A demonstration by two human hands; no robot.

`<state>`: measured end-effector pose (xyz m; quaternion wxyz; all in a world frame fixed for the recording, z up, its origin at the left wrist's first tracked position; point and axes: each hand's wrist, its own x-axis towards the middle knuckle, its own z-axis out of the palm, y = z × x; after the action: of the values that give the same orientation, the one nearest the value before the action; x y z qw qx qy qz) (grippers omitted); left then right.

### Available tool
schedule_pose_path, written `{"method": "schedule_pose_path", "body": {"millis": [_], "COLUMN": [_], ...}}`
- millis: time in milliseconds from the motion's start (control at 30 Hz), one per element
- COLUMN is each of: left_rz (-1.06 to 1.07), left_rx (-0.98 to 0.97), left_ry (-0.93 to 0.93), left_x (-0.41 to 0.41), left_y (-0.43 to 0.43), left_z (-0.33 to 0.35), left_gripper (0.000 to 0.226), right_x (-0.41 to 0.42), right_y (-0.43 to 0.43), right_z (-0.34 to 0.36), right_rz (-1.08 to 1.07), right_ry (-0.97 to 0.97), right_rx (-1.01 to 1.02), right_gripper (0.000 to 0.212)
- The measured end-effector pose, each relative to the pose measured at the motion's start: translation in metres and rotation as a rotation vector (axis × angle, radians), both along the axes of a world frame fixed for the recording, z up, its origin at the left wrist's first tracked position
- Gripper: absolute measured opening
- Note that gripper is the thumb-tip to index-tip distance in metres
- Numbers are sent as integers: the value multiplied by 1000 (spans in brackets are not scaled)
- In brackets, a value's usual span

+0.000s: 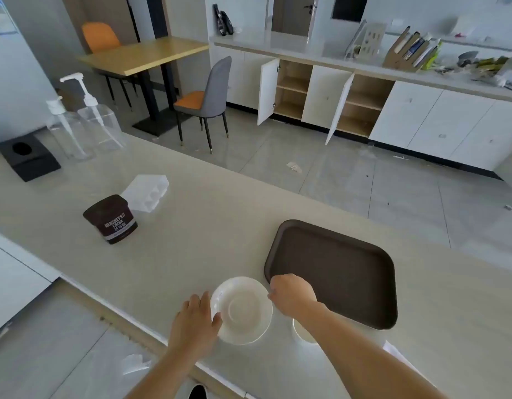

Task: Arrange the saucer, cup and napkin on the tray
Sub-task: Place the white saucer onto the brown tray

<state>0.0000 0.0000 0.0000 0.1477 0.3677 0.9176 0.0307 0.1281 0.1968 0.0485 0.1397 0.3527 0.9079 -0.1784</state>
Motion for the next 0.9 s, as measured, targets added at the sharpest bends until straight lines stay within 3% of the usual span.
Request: {"method": "schedule_pose_path", "body": {"millis": [133,200,333,500,700,900], "left_rz": [34,52,100,177,501,565], "left_rx": [32,44,92,158,352,518], "left_ry": [-87,-124,-148,-213,-521,-691], "left_x": [0,2,3,6,8,12], "left_y": [-2,0,3,6,16,49], "left_z": [-5,-7,-10,-12,-6,17], "left_gripper": [36,33,28,19,14,15], "right_x": [-5,-8,-14,-17,-18,-7], "right_y": [-2,-5,-6,-6,2,31], "right_z": [-5,-8,-14,-19,-15,-1], "right_rz": [11,7,10,-29,-139,-263], "right_ry": [-114,-154,-170,-165,-59,143], "right_rx": [42,39,19,-31,-92,-121], "right_gripper": [19,23,7,10,9,14]}}
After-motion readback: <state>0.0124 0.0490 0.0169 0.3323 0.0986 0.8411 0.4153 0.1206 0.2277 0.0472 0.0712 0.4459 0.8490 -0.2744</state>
